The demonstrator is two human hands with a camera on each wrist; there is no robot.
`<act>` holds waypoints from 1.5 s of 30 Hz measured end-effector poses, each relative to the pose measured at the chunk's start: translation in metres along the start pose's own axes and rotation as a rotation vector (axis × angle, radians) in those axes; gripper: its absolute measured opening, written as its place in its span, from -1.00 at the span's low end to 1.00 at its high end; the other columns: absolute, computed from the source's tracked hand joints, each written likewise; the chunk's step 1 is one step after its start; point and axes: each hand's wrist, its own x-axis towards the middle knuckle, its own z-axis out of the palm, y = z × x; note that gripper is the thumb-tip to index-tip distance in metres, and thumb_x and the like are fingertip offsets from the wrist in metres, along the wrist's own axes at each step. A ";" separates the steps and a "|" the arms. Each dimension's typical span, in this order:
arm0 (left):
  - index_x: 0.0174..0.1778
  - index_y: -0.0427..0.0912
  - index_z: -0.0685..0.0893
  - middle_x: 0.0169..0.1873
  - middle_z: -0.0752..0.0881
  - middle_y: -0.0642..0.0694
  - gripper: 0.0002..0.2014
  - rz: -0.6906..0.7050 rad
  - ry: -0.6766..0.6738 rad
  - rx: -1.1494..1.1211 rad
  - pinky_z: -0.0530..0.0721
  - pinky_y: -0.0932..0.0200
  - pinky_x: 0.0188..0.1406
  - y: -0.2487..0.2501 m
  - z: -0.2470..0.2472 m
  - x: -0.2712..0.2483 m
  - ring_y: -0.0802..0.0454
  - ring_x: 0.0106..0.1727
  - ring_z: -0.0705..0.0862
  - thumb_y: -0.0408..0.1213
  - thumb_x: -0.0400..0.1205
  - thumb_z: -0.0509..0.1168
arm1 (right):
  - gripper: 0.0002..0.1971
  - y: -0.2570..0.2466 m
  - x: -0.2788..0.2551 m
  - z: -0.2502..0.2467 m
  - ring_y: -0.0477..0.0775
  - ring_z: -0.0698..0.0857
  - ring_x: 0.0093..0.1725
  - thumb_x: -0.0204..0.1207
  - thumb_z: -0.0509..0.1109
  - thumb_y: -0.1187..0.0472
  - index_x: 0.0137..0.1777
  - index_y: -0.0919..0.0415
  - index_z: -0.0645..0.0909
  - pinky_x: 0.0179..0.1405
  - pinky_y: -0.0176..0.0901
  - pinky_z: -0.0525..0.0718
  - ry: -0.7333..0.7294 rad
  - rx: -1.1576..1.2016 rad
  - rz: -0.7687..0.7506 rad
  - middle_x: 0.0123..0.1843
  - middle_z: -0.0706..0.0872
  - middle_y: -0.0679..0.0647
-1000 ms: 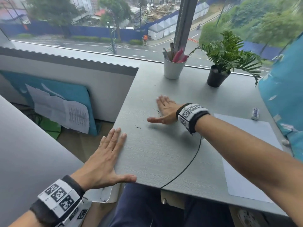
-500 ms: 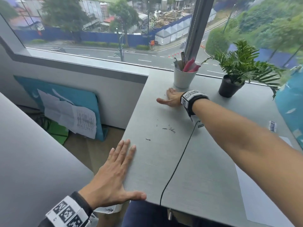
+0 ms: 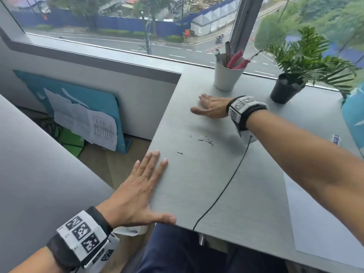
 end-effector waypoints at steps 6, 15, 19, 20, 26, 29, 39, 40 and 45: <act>0.68 -0.05 -0.50 0.64 -0.58 -0.08 0.40 0.001 0.015 0.005 -0.30 -0.15 0.71 0.000 0.002 0.000 0.01 0.64 -0.60 0.76 0.25 0.10 | 0.20 -0.043 -0.037 0.036 0.05 -0.32 0.72 0.32 -0.07 -0.68 0.71 0.13 -0.38 0.69 -0.01 -0.23 -0.059 -0.194 -0.235 0.73 -0.40 0.05; 0.74 0.06 -0.35 0.70 -0.45 0.02 0.14 -0.058 0.147 -0.029 -0.12 -0.16 0.75 0.003 0.011 0.002 0.11 0.69 -0.49 0.70 0.43 -0.08 | 0.01 -0.032 -0.074 0.029 -0.06 -0.16 0.73 0.49 -0.02 -0.52 0.75 0.13 -0.20 0.70 -0.11 -0.20 0.023 -0.036 -0.230 0.77 -0.19 0.03; 0.77 0.09 -0.17 0.74 -0.29 0.09 0.05 -0.083 0.230 -0.089 -0.07 0.00 0.74 0.005 0.015 0.002 0.21 0.71 -0.38 0.64 0.49 -0.06 | 0.01 0.011 -0.013 -0.001 0.13 0.05 0.73 0.55 -0.04 -0.48 0.71 0.35 -0.03 0.71 -0.03 -0.01 0.139 0.019 0.055 0.75 0.03 0.23; 0.77 0.10 -0.12 0.75 -0.24 0.10 0.03 -0.086 0.247 -0.105 -0.06 0.05 0.72 0.005 0.015 0.002 0.22 0.72 -0.35 0.63 0.50 -0.03 | -0.05 0.017 0.000 -0.004 0.19 0.16 0.70 0.59 -0.02 -0.44 0.67 0.38 0.09 0.68 0.03 0.11 0.159 0.017 0.118 0.72 0.16 0.27; 0.73 0.07 0.27 0.75 0.10 0.13 -0.16 -0.109 0.368 -0.207 0.36 0.01 0.53 0.003 0.024 0.001 0.23 0.75 -0.04 0.43 0.58 0.17 | -0.77 0.026 0.049 -0.014 0.37 0.67 0.22 0.58 0.27 0.29 0.17 0.36 0.59 0.16 0.05 0.65 0.297 -0.046 0.181 0.21 0.69 0.36; 0.71 0.08 0.30 0.74 0.13 0.13 -0.18 -0.113 0.383 -0.227 0.56 -0.11 0.41 0.002 0.025 0.001 0.21 0.75 0.01 0.39 0.57 0.24 | -0.77 0.026 0.065 -0.021 0.39 0.72 0.09 0.45 0.28 0.42 0.03 0.37 0.72 0.03 0.00 0.68 0.380 -0.064 0.154 0.05 0.73 0.40; 0.71 0.04 0.33 0.74 0.16 0.11 -0.18 -0.094 0.397 -0.237 0.60 0.04 0.31 0.003 0.022 0.001 0.17 0.75 0.05 0.38 0.58 0.24 | -0.71 0.009 0.071 -0.047 0.45 0.76 0.00 0.46 0.21 0.55 0.02 0.46 0.74 0.03 0.12 0.75 0.513 -0.166 0.101 0.03 0.74 0.45; 0.71 0.03 0.32 0.74 0.16 0.10 -0.18 -0.093 0.395 -0.239 0.57 0.02 0.35 0.003 0.022 0.001 0.17 0.75 0.04 0.38 0.58 0.24 | -0.73 0.007 0.068 -0.047 0.44 0.76 -0.01 0.45 0.23 0.55 -0.01 0.44 0.74 0.02 0.12 0.76 0.509 -0.162 0.095 0.02 0.73 0.43; 0.72 0.04 0.29 0.75 0.11 0.12 -0.17 -0.087 0.390 -0.249 0.36 0.04 0.52 0.002 0.025 0.000 0.19 0.75 -0.01 0.39 0.59 0.23 | -0.85 -0.012 0.033 -0.036 0.17 0.79 -0.16 0.29 0.53 0.43 -0.32 0.15 0.75 -0.26 -0.15 0.74 0.407 -0.005 0.065 -0.18 0.80 0.16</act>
